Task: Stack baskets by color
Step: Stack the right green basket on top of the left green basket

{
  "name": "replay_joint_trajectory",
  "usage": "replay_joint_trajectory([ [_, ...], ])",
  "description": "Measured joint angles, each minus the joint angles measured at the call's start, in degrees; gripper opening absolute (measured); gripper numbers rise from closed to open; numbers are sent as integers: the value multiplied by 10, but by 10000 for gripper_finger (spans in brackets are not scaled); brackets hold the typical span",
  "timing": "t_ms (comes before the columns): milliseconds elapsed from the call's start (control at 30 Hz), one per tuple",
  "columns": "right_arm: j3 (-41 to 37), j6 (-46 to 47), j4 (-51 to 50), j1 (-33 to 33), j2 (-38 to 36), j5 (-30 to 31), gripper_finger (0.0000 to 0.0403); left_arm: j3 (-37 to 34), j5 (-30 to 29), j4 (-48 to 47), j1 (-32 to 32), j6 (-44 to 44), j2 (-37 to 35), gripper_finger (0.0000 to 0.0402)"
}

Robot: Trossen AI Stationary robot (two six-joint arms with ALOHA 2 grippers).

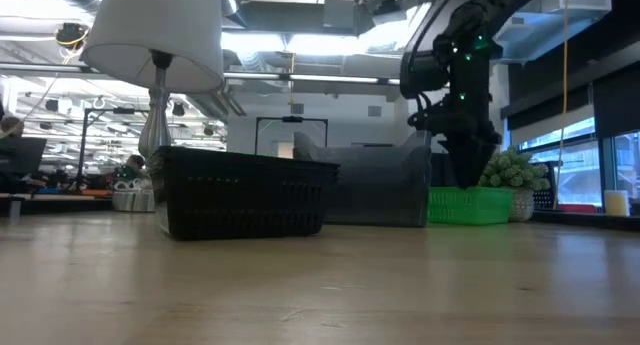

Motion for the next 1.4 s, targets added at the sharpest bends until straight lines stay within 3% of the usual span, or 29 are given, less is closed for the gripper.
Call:
replay_joint_trajectory([
  [367, -51, -31, 86, -17, -3, -47, 162, 0, -15, 21, 0, -1, 0, 54],
  [667, -78, -16, 159, -19, -2, -50, 158, 0, -14, 21, 0, -32, 0, 54],
  [900, -83, -12, 169, -19, -2, -50, 105, 0, -10, 21, -1, -46, 0, 54],
  [1133, -83, -12, 174, -19, -1, -41, 14, 0, -10, 21, -3, -46, 0, 54],
  [1400, -85, -14, 172, -14, -18, -5, 8, 0, -10, 21, -3, -46, 0, 54],
])
